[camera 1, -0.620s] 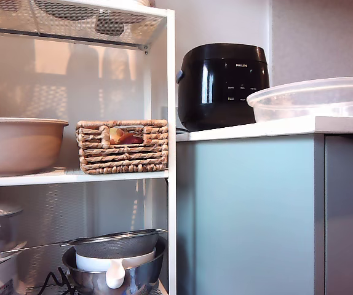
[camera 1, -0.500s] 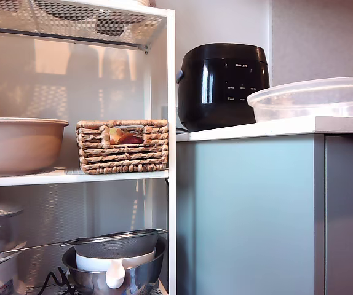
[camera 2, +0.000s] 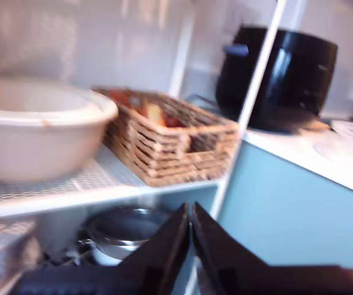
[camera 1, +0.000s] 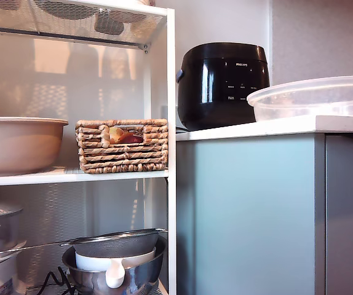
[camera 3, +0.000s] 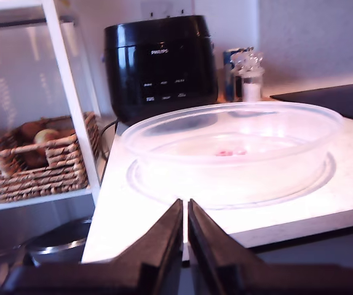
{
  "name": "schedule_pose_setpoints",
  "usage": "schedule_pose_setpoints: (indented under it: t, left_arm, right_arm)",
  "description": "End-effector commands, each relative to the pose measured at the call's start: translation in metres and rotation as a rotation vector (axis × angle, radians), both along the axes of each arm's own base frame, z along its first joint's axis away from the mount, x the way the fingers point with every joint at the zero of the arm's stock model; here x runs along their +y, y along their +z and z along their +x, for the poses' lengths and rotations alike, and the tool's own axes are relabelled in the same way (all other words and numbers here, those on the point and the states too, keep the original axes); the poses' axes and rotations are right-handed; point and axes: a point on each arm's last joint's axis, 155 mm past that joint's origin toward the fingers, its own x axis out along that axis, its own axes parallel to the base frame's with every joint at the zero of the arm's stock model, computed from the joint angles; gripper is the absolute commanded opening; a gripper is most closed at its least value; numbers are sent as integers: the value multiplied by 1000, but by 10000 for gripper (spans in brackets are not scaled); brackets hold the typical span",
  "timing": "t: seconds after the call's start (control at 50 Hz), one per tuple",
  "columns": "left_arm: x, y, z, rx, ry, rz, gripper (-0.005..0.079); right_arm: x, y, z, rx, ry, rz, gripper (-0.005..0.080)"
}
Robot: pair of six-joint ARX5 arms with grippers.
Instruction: Pick up the plastic microwave lid from the counter next to you, then place it on the shelf
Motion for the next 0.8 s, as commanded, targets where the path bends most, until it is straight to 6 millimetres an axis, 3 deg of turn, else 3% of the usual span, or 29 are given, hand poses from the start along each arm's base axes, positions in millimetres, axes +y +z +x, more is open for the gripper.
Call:
schedule_pose_setpoints:
  t: [0.0,0.34,0.52,0.72,0.78]
  left_arm:
    - [-4,16,-4,-23,-25,0,-21]
    - [-31,7,-4,98,-186,0,-21]
    - [-39,-5,-2,153,-236,-6,-21]
    - [-40,-4,0,147,-244,-5,-21]
    - [-40,-2,0,141,-244,-4,-21]
  right_arm:
    - [0,26,-8,-42,5,2,-13]
    - [32,26,-15,162,194,-215,-13]
    - [33,28,-1,269,248,-447,-13]
    - [32,31,24,415,328,-636,-12]
    - [30,32,34,449,343,-696,36]
